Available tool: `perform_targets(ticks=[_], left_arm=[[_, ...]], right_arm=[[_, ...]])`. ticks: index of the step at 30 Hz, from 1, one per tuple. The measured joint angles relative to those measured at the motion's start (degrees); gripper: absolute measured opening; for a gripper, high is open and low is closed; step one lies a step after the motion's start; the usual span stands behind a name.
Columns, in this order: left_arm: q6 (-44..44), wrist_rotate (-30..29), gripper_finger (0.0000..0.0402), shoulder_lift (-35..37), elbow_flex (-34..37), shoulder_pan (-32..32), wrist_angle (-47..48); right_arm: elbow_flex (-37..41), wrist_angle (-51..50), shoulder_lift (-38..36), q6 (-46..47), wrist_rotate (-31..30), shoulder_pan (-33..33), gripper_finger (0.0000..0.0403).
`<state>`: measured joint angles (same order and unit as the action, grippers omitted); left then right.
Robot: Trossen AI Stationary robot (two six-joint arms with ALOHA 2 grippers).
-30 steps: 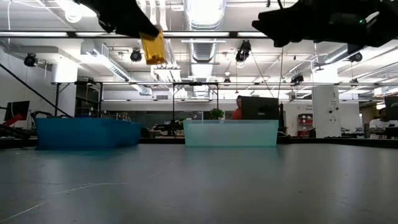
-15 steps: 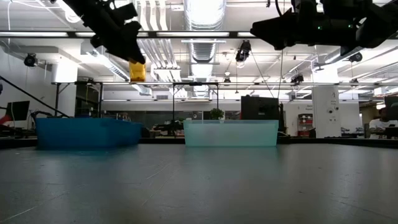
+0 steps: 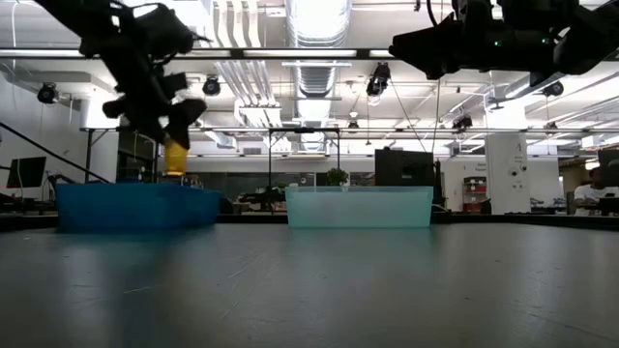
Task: Pick and place medicine bottles into bin by pill shape (circle, oval)
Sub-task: Put the orange capsule bottle into the blue bin
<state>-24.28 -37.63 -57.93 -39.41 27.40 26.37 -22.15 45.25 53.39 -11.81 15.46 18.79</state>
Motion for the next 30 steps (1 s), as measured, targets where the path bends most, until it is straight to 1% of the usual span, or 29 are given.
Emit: perform_targets(ticks=[3, 7, 10, 14, 19, 24, 30], left_arm=[[-3.4, 0.0, 0.0198, 0.0, 2.5, 1.6, -0.3], [-5.4, -0.1, 0.0198, -0.3, 5.5, 2.0, -0.6], [-7.0, -0.5, 0.0198, -0.3, 7.5, 2.3, -2.7], [-9.9, -3.3, 0.0198, -0.5, 9.3, 3.1, -3.8], [-12.5, -3.2, 0.0198, -0.5, 12.9, 3.4, -7.4], [-13.1, -3.2, 0.0198, -0.5, 16.1, 3.4, -11.3], [-13.0, -3.0, 0.0198, -0.5, 16.4, 3.4, -11.6]], right_arm=[[0.0, 0.0, 0.0, 0.0, 0.0, 0.0, 0.0219], [0.0, 0.0, 0.0, 0.0, 0.0, 0.0, 0.0219], [0.0, 0.0, 0.0, 0.0, 0.0, 0.0, 0.0219], [0.0, 0.0, 0.0, 0.0, 0.0, 0.0, 0.0219], [0.0, 0.0, 0.0, 0.2, 0.0, 0.0, 0.0219], [0.0, 0.0, 0.0, 0.2, 0.0, 0.0, 0.0219], [0.0, 0.0, 0.0, 0.2, 0.0, 0.0, 0.0219]])
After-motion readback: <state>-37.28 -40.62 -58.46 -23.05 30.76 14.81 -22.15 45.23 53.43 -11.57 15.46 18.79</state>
